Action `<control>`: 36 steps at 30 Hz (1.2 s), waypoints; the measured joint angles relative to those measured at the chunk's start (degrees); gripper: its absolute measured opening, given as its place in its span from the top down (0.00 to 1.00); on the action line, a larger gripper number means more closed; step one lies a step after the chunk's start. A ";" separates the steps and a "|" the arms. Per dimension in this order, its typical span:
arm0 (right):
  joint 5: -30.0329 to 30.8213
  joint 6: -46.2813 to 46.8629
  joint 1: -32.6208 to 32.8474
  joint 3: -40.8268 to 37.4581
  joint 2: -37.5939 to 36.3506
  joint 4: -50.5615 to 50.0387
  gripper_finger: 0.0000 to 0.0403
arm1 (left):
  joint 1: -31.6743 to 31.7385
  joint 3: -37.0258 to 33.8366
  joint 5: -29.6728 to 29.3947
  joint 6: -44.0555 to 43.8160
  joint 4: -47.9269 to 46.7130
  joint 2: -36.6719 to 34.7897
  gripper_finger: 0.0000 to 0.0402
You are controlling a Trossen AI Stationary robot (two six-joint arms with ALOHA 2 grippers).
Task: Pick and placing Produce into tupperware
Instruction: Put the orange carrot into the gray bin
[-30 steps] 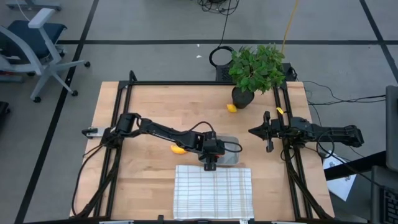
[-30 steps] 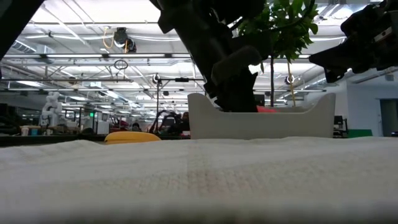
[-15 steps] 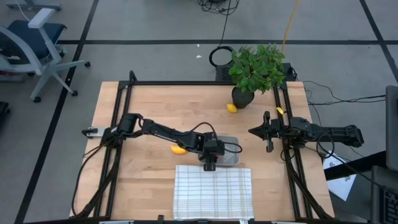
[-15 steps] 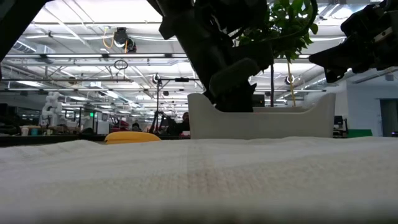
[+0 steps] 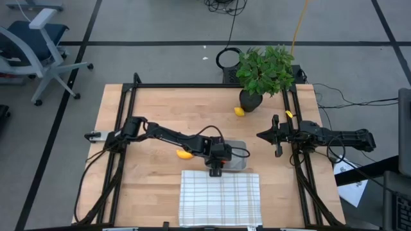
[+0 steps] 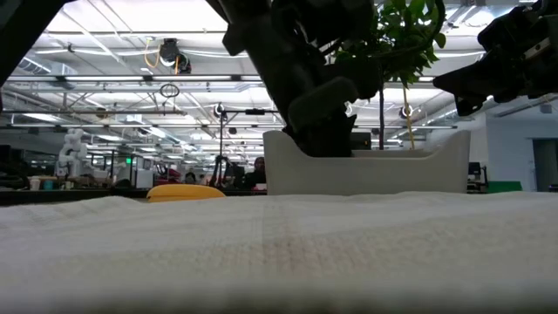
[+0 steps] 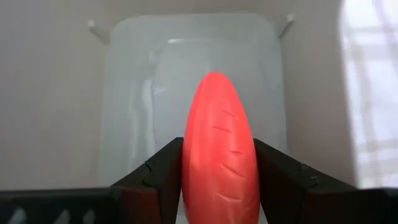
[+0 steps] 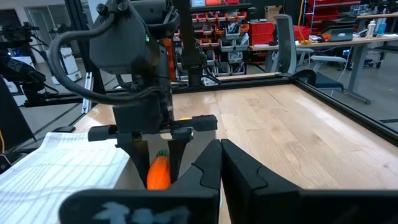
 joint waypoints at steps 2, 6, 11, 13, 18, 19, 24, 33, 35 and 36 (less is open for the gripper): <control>0.01 -0.01 0.00 0.00 0.00 0.00 1.00 | 0.38 0.00 -0.01 -0.24 -0.10 0.29 0.58; 0.01 -0.01 0.00 0.02 0.00 -0.02 1.00 | 1.14 0.02 0.32 -0.66 -0.03 1.26 0.58; -0.01 -0.01 0.01 0.04 0.02 -0.18 1.00 | 1.54 0.04 1.47 -0.43 0.49 1.42 0.58; 0.01 -0.01 0.00 0.04 0.02 -0.22 1.00 | 1.52 0.04 1.51 -0.16 0.49 1.42 0.58; -0.01 -0.01 0.00 0.04 0.02 -0.37 1.00 | 1.50 0.04 2.14 0.47 0.50 1.46 0.57; -0.01 -0.01 0.00 0.04 0.02 -0.37 1.00 | 1.50 0.04 2.61 0.55 0.50 1.49 0.57; -0.01 -0.01 0.01 0.04 0.02 -0.39 1.00 | 1.50 0.04 2.78 0.65 0.62 1.49 0.49; -0.01 -0.01 0.00 0.04 0.02 -0.39 1.00 | 1.50 0.02 2.40 2.34 1.39 1.21 0.39; -0.01 -0.01 0.00 0.04 0.02 -0.39 1.00 | 1.50 -0.07 1.79 3.26 0.96 0.32 0.39; -0.01 -0.01 0.00 0.04 0.02 -0.39 1.00 | 1.50 -0.11 1.38 3.60 0.44 -0.38 0.39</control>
